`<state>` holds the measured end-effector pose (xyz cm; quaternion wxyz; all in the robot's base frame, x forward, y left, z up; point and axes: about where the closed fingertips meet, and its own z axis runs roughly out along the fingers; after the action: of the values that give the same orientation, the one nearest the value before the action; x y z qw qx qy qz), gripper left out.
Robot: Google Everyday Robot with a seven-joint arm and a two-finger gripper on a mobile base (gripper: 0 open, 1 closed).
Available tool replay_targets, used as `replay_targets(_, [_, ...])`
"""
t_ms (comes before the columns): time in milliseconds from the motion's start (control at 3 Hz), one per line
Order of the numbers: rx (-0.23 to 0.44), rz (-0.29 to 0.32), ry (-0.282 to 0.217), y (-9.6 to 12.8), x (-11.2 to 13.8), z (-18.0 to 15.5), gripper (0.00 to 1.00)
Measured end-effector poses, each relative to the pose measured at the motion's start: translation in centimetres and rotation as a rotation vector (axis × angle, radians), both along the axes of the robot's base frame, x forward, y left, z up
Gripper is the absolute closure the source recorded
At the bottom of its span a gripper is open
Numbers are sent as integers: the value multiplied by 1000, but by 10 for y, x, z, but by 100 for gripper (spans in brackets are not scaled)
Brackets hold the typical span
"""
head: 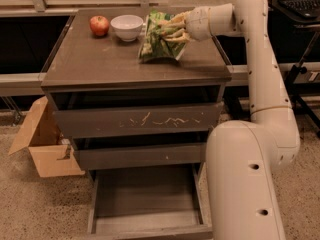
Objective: Pick green jalapeno chip bag from bottom drawer and place on counter
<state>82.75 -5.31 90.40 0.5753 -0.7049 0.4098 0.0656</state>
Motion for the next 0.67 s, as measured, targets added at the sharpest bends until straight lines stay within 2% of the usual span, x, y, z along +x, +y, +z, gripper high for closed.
replay_targets(333, [-3, -27, 14, -3, 6, -2, 4])
replay_targets(667, [51, -112, -51, -35, 16, 30, 0])
